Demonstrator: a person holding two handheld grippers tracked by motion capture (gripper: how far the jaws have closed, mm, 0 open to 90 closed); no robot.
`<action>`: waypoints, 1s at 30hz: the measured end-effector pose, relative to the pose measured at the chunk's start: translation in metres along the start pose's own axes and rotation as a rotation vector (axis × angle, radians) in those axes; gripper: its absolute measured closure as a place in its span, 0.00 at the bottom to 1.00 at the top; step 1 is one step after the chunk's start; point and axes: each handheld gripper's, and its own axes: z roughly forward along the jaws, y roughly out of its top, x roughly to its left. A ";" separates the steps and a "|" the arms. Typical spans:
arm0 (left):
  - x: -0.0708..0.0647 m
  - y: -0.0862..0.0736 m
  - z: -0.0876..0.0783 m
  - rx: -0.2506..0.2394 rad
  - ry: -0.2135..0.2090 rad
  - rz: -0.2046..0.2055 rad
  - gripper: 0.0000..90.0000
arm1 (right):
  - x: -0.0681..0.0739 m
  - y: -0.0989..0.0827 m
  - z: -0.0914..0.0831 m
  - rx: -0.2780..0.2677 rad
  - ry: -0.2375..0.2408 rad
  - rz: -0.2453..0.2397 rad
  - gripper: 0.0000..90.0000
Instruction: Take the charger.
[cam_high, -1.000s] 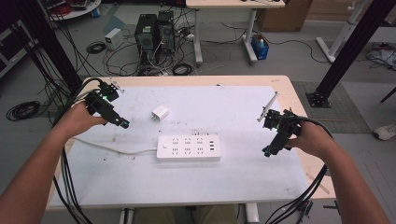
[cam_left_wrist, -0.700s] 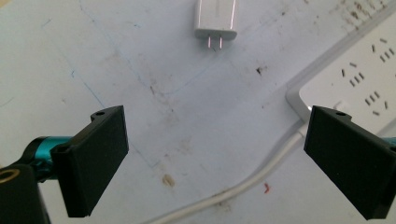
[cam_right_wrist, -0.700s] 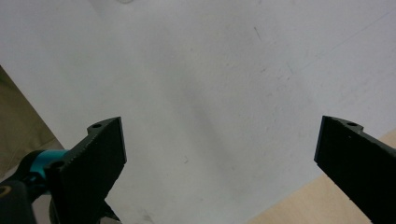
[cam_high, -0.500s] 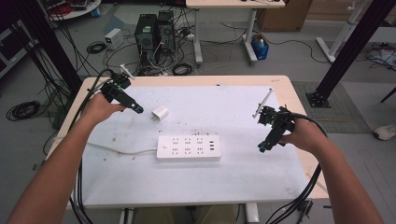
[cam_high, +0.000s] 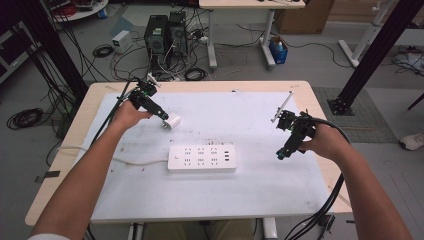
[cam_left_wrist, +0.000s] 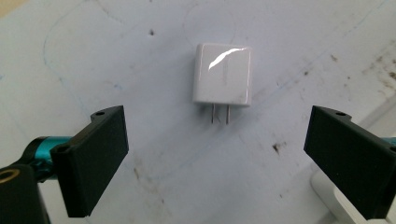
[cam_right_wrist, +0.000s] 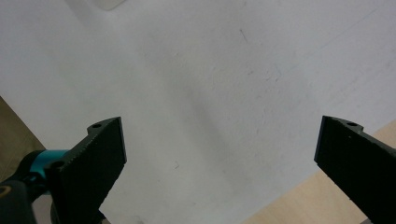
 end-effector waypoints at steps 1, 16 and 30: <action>-0.001 0.001 0.005 0.002 -0.004 0.010 0.07 | 0.000 0.000 0.000 0.008 0.001 0.005 0.02; 0.000 0.008 0.064 0.018 0.032 -0.024 0.07 | -0.005 0.001 0.001 0.009 -0.001 0.018 0.02; 0.000 0.006 0.083 0.037 0.013 -0.016 0.19 | -0.006 0.003 0.004 0.021 -0.003 0.024 0.02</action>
